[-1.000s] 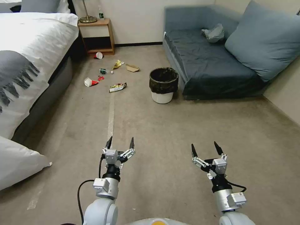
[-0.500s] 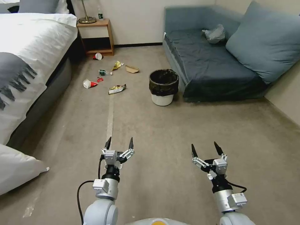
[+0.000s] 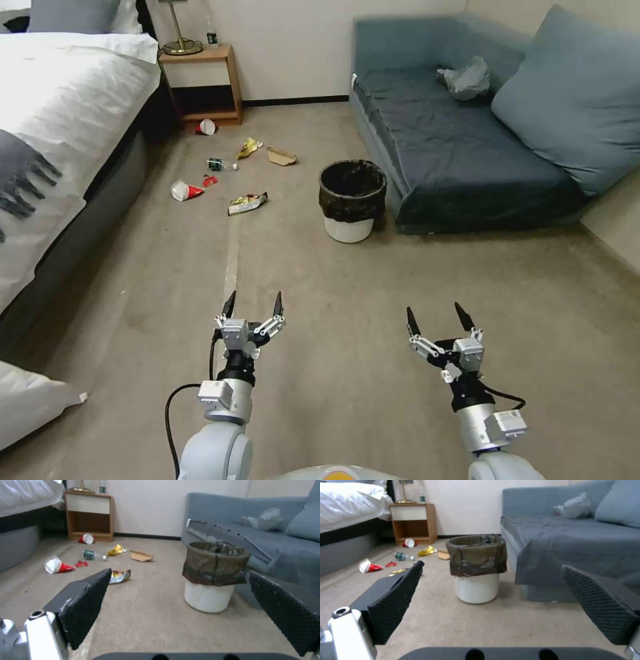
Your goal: Pick up the trash can from the floor.
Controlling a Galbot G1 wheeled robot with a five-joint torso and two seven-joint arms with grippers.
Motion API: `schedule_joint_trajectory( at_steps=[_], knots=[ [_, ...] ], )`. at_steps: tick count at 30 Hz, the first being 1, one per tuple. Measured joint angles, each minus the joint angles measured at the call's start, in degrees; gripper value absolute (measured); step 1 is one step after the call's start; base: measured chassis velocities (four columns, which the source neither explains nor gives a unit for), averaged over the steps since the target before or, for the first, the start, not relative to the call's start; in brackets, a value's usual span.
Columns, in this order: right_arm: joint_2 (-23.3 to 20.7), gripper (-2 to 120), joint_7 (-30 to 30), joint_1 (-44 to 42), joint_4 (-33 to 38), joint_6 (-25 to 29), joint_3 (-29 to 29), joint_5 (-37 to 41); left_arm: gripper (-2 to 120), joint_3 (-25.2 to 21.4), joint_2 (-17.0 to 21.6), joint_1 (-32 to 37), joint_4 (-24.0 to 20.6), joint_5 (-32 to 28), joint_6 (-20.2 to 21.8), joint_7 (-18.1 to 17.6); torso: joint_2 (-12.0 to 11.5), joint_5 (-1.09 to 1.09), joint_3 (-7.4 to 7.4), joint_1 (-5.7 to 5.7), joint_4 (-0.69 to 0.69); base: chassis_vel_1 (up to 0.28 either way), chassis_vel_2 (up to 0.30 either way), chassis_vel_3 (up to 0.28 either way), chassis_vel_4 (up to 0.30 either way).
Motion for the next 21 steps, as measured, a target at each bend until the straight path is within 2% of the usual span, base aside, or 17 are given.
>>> schedule_joint_trajectory(
  at_steps=[21],
  knots=[
    [0.09, 100, -0.08, 0.01, 0.07, -0.42, 0.28, 0.28, 100, 0.98, 0.27, 0.52, -0.57, -1.17, -0.10, 0.05, 0.00, 0.00, 0.00, 0.00, 0.00, -0.132, 0.137, 0.129, -0.134]
  ],
)
